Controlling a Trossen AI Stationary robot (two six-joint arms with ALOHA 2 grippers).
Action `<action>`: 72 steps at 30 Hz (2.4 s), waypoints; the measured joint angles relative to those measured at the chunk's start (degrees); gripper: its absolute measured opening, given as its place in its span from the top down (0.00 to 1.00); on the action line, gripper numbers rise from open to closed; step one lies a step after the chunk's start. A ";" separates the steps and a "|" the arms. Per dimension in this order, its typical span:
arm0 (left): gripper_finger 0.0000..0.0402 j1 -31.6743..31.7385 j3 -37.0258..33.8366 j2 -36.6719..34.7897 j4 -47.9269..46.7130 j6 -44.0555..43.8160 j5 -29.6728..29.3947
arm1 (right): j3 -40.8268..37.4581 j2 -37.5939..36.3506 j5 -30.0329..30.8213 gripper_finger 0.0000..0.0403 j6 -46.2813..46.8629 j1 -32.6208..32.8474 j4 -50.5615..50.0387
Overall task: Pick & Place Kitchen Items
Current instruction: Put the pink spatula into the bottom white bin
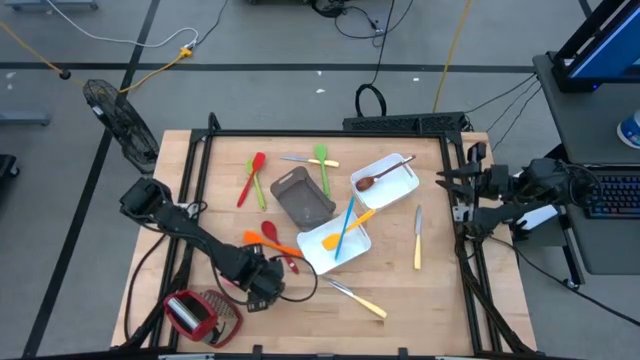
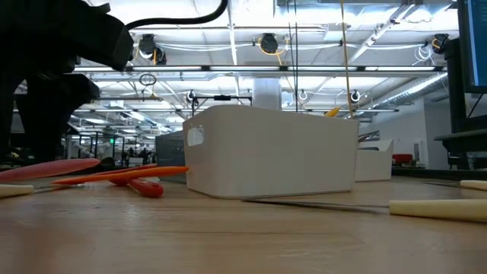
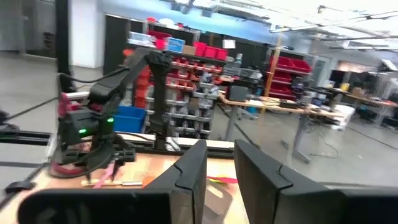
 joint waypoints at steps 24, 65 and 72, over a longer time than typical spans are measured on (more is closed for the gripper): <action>0.63 1.98 -8.20 0.00 17.24 10.69 -3.28 | 0.00 0.00 5.14 0.82 4.45 0.00 0.00; 0.91 14.57 25.11 0.00 -15.50 27.24 -12.69 | 0.00 0.00 5.14 0.82 8.17 -0.01 -1.28; 0.91 19.32 32.35 -0.02 -1.25 28.44 -19.76 | 0.00 0.00 5.12 0.82 6.41 0.00 -2.12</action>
